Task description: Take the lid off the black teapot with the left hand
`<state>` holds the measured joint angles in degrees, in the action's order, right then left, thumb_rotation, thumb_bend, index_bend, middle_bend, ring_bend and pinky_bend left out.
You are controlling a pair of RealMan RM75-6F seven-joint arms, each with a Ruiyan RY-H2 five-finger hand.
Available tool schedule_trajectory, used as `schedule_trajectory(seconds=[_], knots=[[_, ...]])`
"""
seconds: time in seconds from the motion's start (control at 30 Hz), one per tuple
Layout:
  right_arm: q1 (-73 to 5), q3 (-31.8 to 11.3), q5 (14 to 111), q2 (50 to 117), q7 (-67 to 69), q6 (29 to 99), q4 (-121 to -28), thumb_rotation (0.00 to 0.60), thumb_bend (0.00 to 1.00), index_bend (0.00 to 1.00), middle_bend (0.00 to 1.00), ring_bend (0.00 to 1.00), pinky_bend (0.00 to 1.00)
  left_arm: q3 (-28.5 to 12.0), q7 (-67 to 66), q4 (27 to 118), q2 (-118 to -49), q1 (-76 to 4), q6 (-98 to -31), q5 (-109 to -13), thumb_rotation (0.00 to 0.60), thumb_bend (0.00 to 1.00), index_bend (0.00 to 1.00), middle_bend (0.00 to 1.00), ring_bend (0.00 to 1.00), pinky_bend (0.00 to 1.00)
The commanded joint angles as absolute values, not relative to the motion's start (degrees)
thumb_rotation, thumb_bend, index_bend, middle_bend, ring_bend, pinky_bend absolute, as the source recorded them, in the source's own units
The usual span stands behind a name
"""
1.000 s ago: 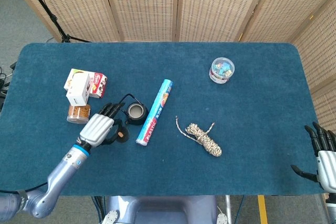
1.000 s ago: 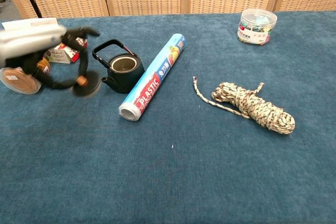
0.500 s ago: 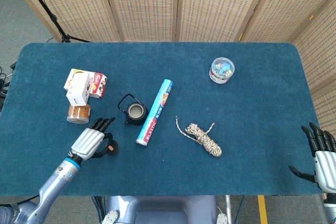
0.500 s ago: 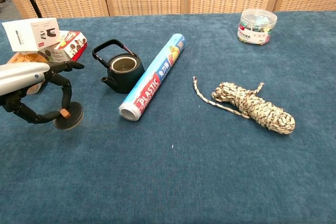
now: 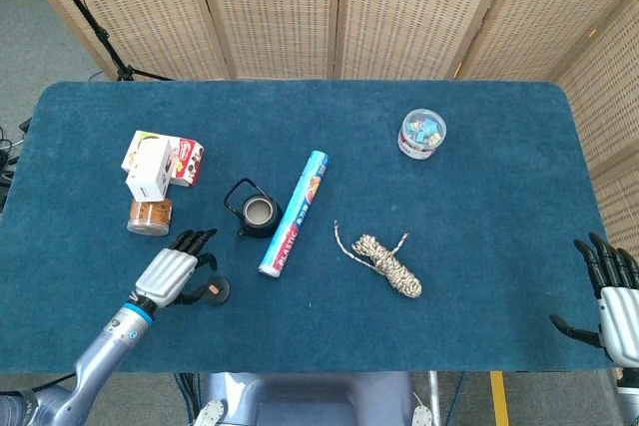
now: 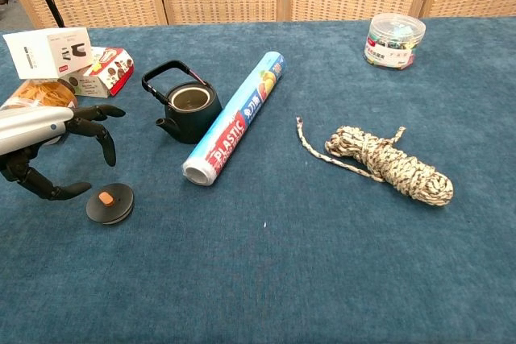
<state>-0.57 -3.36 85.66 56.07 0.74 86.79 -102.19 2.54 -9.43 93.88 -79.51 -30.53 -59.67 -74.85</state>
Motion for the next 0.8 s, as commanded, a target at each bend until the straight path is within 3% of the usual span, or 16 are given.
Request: schedule_trajectory(seconds=[0.03,0.2,0.37,0.57,0.8], knots=[[-0.49,-3.28,85.90,55.99,0.84,86.97,-102.28,0.600,0.00,0.00,0.00,0.00,0.00,2.43,-7.10,95.95,-77.72,-29.90,-60.38,-76.04,0.600,0.35,0.38,0.00,0.00,0.00],[-0.34,-3.04,86.68,55.95,0.86,87.41,-102.46,0.600,0.00,0.00,0.00,0.00,0.00,3.68,-3.77,98.19,-73.77,-27.85,-65.30,-82.89,0.600,0.29,0.35,0.00,0.00,0.00],[-0.32,-2.74,87.48,56.02,0.79,87.55,-102.54,0.600,0.00,0.00,0.00,0.00,0.00,5.30,-1.02,98.31,-69.69,-24.26,-72.90,-89.34,0.600,0.19,0.26,0.00,0.00,0.00],[-0.31,-2.48,88.32,56.30,0.41,87.82,-102.49,0.600,0.00,0.00,0.00,0.00,0.00,5.97,-1.23,94.73,-68.15,-16.73,-84.69,-91.33,0.600,0.06,0.01,0.00,0.00,0.00],[0.05,-2.37,89.59,56.59,0.11,89.21,-102.19,0.600,0.00,0.00,0.00,0.00,0.00,5.60,1.45,93.41,-65.89,-8.87,-92.65,-87.57,0.600,0.06,0.00,0.00,0.00,0.00]])
